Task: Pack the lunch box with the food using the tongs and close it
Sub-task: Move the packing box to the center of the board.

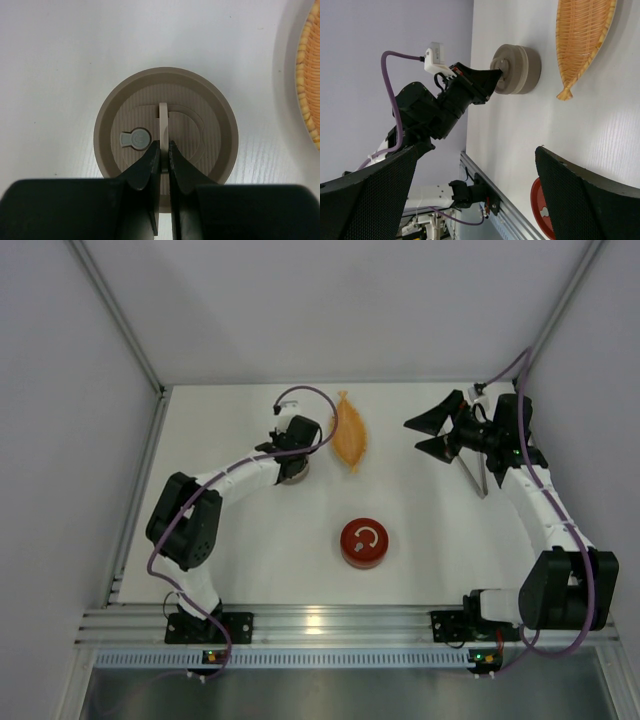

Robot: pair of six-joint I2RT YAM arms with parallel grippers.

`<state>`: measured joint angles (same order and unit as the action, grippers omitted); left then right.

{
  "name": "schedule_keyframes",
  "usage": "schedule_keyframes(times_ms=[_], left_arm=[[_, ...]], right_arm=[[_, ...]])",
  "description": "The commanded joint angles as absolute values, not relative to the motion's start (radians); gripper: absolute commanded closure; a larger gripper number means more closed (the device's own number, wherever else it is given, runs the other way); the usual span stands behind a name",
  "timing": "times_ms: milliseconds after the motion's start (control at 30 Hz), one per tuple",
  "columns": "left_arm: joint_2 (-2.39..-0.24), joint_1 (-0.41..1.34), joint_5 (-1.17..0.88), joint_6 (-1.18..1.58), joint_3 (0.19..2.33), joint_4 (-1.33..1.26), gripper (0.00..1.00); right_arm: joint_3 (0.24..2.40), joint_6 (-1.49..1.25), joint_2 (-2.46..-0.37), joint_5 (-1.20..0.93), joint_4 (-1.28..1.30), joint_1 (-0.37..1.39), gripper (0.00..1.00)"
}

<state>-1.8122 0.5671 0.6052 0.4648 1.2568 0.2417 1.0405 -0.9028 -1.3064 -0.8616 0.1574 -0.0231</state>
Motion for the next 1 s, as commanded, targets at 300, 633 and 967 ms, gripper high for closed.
schedule_keyframes(times_ms=[300, 633, 967], left_arm=[[-1.833, 0.598, 0.637, 0.463, 1.267, 0.215, 1.0], [-1.81, 0.594, 0.559, 0.494, 1.181, 0.178, 1.0], [-1.726, 0.545, 0.168, 0.237, 1.046, 0.107, 1.0]], right_arm=[[1.034, -0.91, -1.273, -0.864, 0.114, -0.044, 0.01], [1.032, -0.911, -1.276, -0.865, 0.114, -0.046, 0.01], [1.035, -0.885, -1.281, -0.891, 0.107, -0.046, 0.01]])
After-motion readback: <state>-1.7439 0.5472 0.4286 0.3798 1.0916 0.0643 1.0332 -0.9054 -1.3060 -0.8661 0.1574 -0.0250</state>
